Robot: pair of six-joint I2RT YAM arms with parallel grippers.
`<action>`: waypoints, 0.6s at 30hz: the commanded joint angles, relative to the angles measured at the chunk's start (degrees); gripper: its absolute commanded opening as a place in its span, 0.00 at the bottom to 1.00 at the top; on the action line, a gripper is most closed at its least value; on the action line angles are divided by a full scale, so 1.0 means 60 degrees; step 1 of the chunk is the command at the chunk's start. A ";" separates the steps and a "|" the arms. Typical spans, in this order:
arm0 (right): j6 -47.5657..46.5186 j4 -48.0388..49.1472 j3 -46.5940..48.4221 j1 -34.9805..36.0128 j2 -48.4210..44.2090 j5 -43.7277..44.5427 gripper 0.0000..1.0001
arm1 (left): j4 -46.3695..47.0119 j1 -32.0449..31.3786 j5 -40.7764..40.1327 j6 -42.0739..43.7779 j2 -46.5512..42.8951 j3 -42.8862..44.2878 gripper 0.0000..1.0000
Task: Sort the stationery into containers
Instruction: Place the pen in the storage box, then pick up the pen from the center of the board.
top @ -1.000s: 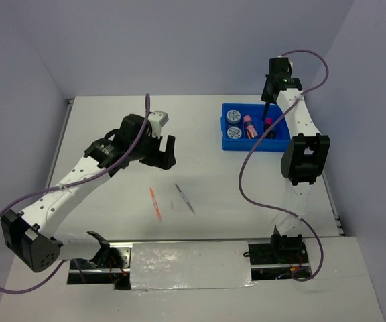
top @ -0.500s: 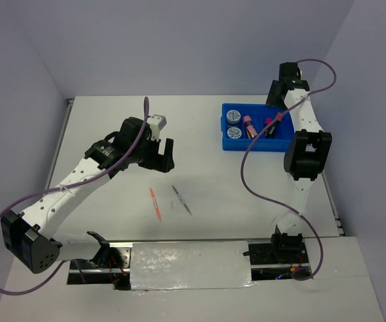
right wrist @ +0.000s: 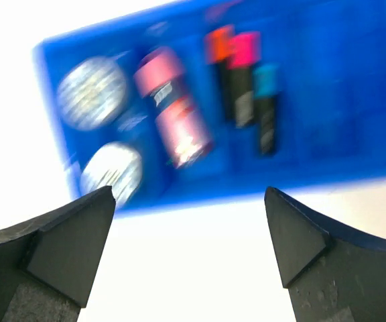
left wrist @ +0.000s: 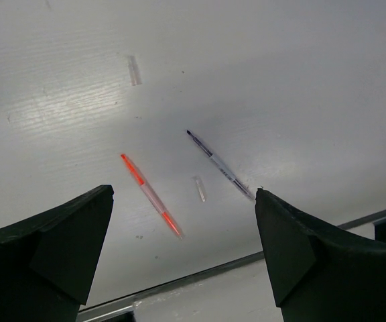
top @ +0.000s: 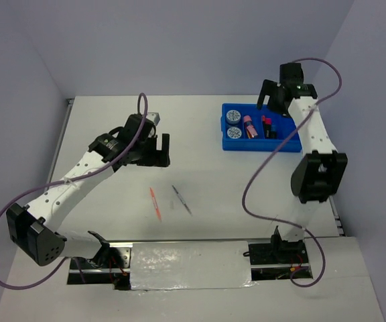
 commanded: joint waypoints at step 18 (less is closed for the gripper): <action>0.2828 0.1951 -0.8019 0.7408 -0.6123 -0.0677 0.81 | -0.1593 0.0579 -0.1706 -0.2577 0.0153 0.0148 0.99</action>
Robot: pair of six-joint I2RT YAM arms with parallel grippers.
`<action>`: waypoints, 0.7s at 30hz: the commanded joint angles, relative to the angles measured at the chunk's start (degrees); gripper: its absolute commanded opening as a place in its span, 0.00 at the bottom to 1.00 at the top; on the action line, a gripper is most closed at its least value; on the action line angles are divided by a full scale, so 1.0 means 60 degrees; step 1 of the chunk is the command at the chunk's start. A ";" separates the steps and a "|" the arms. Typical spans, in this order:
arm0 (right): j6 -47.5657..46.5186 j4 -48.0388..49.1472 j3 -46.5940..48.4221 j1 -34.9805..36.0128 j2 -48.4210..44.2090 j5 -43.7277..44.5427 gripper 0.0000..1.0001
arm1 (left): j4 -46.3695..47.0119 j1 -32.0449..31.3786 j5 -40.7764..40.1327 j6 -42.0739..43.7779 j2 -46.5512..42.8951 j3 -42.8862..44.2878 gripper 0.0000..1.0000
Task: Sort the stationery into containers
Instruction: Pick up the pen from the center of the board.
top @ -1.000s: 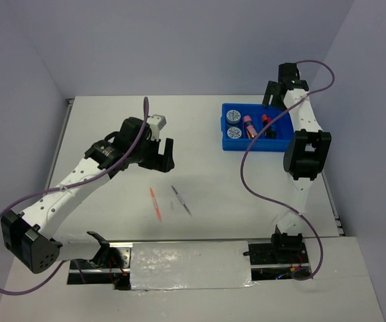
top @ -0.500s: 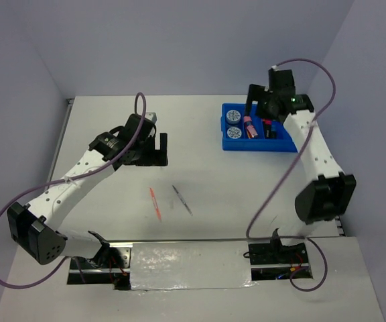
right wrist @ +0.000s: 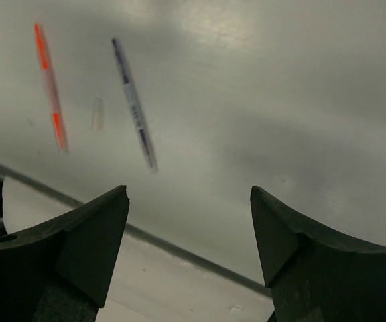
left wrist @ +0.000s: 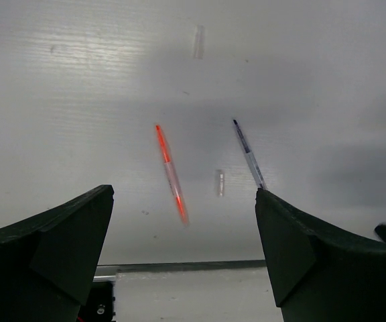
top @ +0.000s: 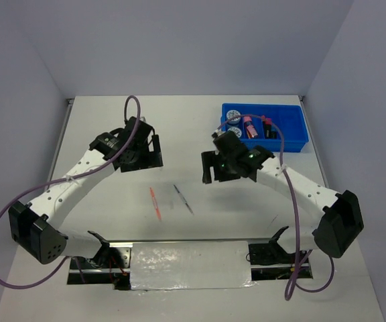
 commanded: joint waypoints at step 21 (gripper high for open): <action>0.0264 0.1078 0.2049 0.3488 0.4217 0.1409 0.68 | -0.0564 0.2933 0.0583 0.1739 -0.1549 -0.0356 0.99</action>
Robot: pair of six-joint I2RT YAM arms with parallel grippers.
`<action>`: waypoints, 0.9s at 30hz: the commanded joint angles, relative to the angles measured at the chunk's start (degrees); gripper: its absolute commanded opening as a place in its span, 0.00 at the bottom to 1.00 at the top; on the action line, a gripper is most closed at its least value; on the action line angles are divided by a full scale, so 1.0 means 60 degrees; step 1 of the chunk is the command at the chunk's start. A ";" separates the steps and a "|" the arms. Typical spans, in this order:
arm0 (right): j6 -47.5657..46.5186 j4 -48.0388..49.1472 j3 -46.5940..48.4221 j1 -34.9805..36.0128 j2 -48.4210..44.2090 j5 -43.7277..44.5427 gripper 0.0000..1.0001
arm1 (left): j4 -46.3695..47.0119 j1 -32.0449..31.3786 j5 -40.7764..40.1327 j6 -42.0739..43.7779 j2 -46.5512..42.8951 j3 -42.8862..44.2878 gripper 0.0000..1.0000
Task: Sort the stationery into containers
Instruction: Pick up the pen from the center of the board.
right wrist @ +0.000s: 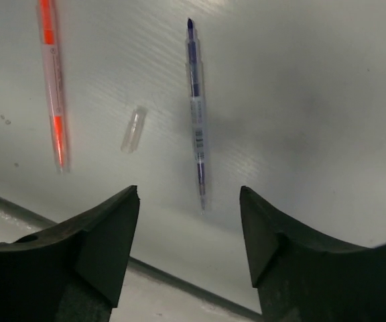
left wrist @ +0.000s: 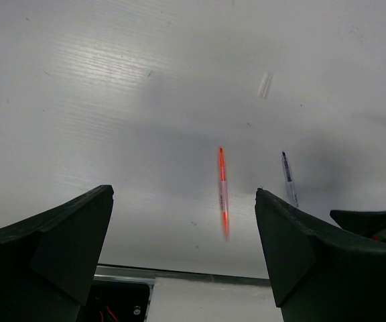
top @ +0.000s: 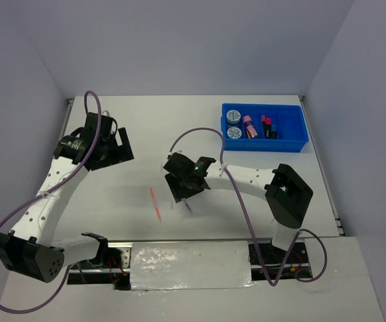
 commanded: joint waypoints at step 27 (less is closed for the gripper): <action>0.0115 0.0913 -0.0554 -0.0521 0.1447 -0.0475 0.00 | 0.0560 0.0340 0.1839 0.1015 0.0405 -0.0098 0.99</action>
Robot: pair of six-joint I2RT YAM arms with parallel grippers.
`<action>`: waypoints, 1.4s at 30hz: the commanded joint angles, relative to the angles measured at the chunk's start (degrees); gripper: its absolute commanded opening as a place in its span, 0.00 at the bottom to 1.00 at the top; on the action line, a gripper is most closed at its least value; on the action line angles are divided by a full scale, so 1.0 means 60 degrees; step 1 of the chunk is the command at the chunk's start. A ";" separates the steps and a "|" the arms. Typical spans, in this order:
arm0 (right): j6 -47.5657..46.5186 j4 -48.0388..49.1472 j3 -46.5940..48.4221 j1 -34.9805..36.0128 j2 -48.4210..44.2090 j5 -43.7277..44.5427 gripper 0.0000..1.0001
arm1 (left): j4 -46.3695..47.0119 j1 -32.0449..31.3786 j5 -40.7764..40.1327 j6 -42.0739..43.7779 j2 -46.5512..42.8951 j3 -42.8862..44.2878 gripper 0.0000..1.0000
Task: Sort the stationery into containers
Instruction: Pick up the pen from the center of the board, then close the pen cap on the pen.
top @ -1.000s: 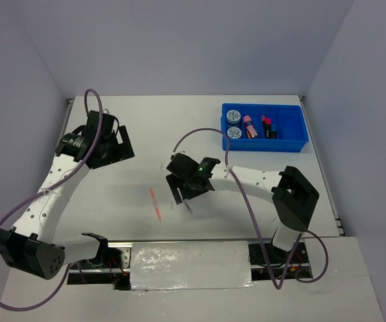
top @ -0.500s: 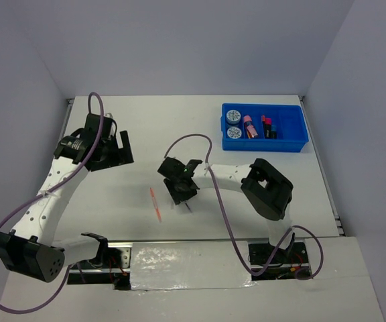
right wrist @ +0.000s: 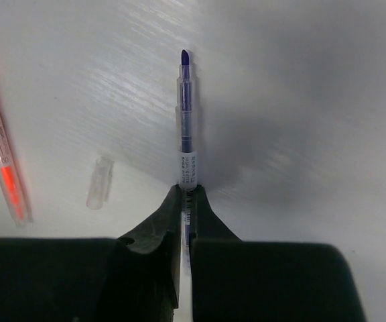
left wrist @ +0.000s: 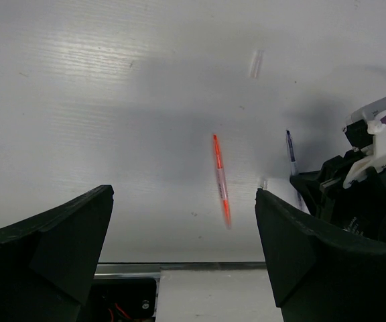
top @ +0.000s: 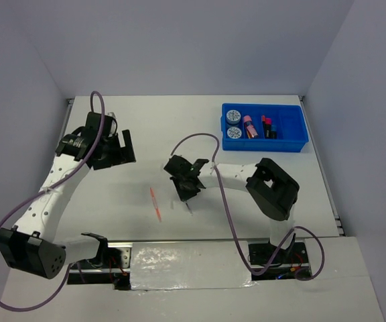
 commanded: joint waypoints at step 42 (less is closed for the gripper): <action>0.0429 -0.2460 -0.0218 -0.1872 -0.5553 -0.0459 0.00 | 0.2874 -0.1973 -0.0505 -0.0834 0.8302 0.2169 0.51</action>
